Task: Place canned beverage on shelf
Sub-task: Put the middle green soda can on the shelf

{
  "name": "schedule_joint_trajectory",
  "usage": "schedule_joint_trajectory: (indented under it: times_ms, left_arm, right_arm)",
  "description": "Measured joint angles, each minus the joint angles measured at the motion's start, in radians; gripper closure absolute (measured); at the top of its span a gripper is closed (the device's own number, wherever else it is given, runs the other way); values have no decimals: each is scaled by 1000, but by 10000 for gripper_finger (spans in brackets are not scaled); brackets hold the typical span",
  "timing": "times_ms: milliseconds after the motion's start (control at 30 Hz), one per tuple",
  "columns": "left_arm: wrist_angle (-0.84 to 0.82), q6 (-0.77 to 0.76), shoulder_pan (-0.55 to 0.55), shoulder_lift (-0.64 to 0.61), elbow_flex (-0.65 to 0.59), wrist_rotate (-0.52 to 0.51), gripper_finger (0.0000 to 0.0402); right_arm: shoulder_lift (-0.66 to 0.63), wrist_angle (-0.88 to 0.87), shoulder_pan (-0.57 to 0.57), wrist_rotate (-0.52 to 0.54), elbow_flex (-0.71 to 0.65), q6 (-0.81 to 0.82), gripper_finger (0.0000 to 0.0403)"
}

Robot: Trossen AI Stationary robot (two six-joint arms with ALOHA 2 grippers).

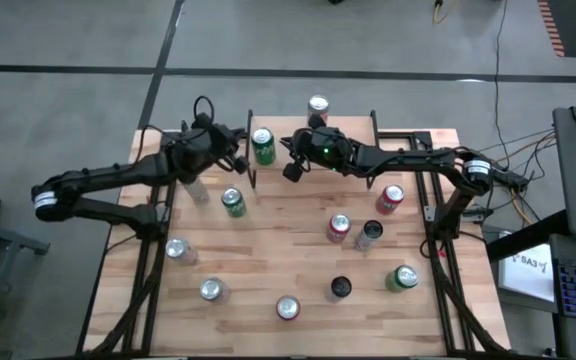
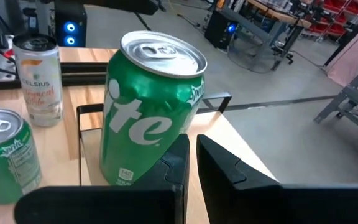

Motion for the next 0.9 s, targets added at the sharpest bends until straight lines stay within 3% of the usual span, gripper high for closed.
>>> schedule_joint_trajectory:
  times_ms: [167, 300, 600, 733, 900]
  left_arm:
    - [8, -14, 55, 2, 0, 170, 402]
    - [10, -39, 59, 2, 0, 216, 402]
    - [6, -85, 59, 2, 0, 225, 402]
    - [7, -78, 65, 2, -1, 160, 402]
    - [29, -78, 83, 25, -1, 157, 402]
  right_arm:
    - [1, 2, 0, 0, 0, -11, 381]
    - [1, 2, 0, 0, 0, -11, 381]
    - [2, 2, 0, -1, 0, -10, 381]
    - [2, 2, 0, -2, 0, -9, 381]
    - [2, 2, 0, -2, 0, -7, 381]
